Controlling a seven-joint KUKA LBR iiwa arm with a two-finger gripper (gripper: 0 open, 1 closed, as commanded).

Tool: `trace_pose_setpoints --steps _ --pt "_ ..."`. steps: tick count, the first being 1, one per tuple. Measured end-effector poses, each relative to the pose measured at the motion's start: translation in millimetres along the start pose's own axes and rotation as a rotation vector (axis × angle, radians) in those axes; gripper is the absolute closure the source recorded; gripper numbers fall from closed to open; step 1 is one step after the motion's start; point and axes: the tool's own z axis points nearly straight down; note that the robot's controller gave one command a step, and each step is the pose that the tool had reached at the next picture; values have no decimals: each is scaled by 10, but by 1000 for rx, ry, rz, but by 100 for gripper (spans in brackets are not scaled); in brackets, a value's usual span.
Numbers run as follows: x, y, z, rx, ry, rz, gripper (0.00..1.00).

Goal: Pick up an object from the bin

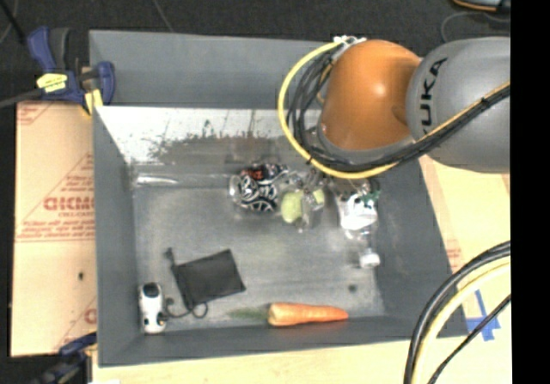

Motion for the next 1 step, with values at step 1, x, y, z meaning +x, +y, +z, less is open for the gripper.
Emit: trace_pose_setpoints --steps 1 --pt "0 0 0 0 0 0 100"
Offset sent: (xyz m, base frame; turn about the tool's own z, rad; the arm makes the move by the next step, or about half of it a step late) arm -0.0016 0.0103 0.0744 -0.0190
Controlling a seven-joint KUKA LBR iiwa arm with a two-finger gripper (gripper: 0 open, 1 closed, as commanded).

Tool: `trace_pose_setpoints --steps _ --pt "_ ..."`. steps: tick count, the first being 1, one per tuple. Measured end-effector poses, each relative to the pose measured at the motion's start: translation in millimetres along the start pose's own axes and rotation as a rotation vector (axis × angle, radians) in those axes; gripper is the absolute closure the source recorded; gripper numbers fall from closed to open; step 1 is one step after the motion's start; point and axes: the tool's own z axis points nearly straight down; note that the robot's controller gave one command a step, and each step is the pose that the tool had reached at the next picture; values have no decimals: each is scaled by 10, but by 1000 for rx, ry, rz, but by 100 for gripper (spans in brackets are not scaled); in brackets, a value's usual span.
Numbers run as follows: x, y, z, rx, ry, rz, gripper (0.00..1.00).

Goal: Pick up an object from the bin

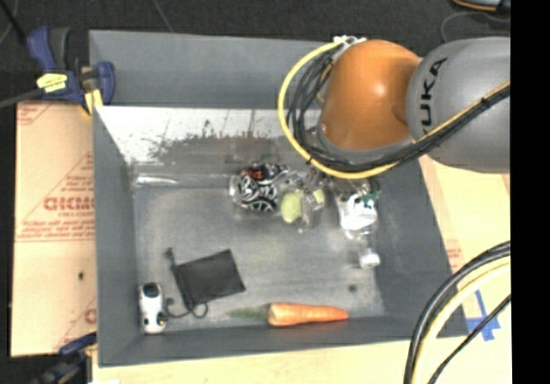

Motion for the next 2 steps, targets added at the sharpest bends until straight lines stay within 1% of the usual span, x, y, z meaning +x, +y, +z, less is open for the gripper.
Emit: trace_pose_setpoints --steps 1,2 --pt "-41 81 -754 1 -4 -12 100" --pt "-42 82 -754 1 -4 -12 100"
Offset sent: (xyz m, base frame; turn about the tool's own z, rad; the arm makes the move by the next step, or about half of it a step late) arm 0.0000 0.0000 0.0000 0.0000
